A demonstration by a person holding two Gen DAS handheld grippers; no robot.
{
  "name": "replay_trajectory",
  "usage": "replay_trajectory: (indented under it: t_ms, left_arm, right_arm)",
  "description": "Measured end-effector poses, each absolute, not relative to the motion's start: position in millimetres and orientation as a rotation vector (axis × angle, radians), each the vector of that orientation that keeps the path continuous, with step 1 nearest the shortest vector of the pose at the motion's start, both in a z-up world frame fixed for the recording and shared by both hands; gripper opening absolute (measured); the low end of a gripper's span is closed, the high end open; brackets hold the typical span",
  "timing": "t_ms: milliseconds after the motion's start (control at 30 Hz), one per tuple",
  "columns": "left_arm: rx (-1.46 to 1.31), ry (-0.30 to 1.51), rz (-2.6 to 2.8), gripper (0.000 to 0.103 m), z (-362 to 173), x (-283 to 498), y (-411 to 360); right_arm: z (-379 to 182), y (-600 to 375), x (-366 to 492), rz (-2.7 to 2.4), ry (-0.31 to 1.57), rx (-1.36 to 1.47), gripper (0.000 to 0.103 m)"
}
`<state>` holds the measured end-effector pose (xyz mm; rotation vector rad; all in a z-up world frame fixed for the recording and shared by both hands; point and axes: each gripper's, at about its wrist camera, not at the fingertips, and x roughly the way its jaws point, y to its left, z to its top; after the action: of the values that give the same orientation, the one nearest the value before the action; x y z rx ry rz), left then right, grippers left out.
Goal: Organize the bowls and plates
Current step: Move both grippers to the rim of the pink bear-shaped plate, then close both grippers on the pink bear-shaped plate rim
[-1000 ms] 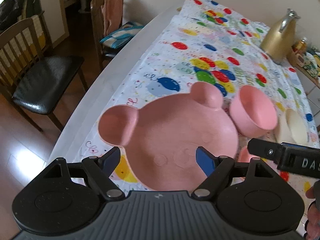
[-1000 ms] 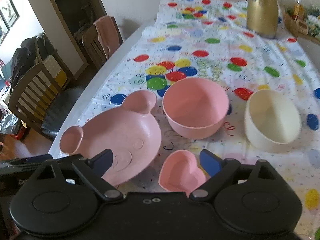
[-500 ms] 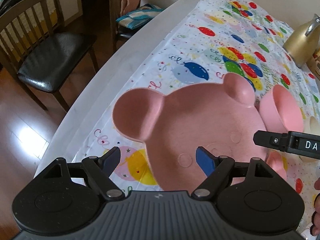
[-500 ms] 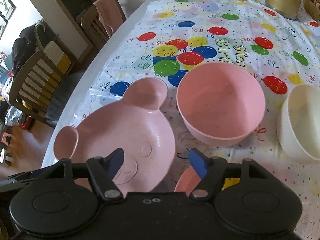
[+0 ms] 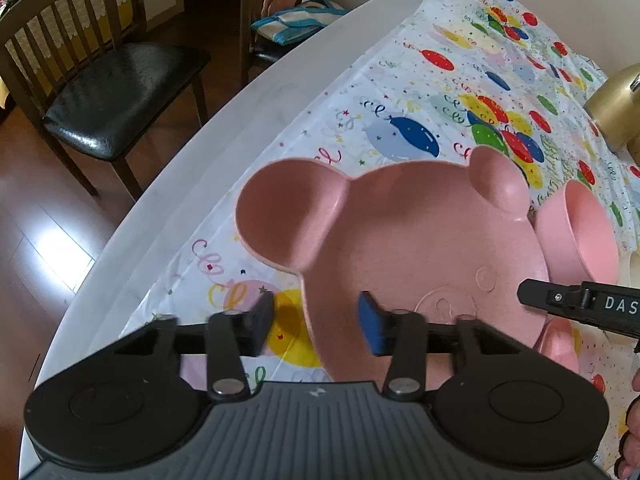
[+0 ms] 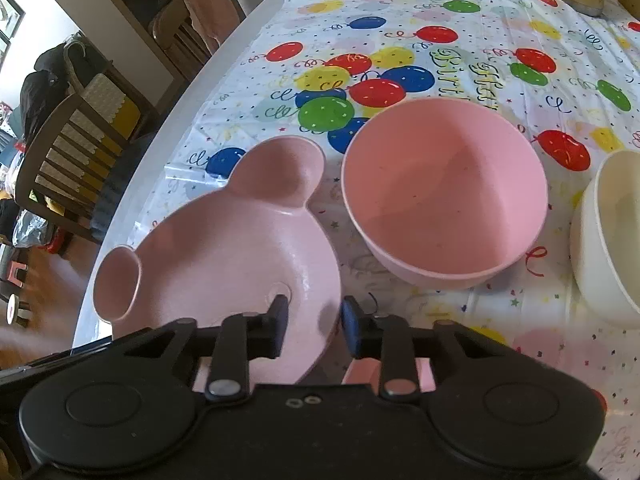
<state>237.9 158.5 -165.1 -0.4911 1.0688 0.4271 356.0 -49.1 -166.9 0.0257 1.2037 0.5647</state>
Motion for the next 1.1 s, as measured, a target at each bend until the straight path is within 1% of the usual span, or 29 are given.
replay_trajectory:
  t_ms: [33, 67, 100, 167, 233, 467, 633, 1100]
  left_arm:
    - [-0.493, 1.069, 0.433, 0.036, -165.7, 237.6, 158.4]
    - [-0.495, 1.067, 0.435, 0.031, -166.1, 237.0, 158.3]
    - [-0.497, 1.064, 0.434, 0.029, -166.5, 236.3, 158.3]
    - [-0.502, 1.056, 0.429, 0.021, -166.0, 235.2, 157.7]
    - [-0.493, 1.051, 0.437, 0.021, -164.4, 235.0, 156.4]
    - [-0.488, 1.037, 0.443, 0.021, -156.3, 228.5, 157.5]
    - [-0.49, 1.034, 0.423, 0.021, -146.5, 217.1, 156.3]
    - [-0.461, 0.989, 0.322, 0.021, -98.9, 176.6, 130.5]
  right_arm:
    - [-166.9, -49.8, 356.5, 0.564, 1.205, 0.027, 0.024]
    - [-167.0, -50.4, 356.6, 0.561, 1.206, 0.025, 0.022]
    - [-167.1, -50.8, 356.6, 0.559, 1.205, 0.021, 0.021]
    - [-167.1, -51.1, 355.8, 0.555, 1.203, 0.008, 0.013]
    - [-167.0, -51.0, 354.3, 0.555, 1.203, -0.009, 0.007]
    - [-156.1, -47.7, 342.2, 0.603, 1.13, -0.072, 0.007]
    - [-143.6, -50.5, 334.3, 0.631, 1.111, -0.087, 0.007]
    - [-92.9, -90.1, 280.9, 0.633, 1.047, -0.051, 0.009]
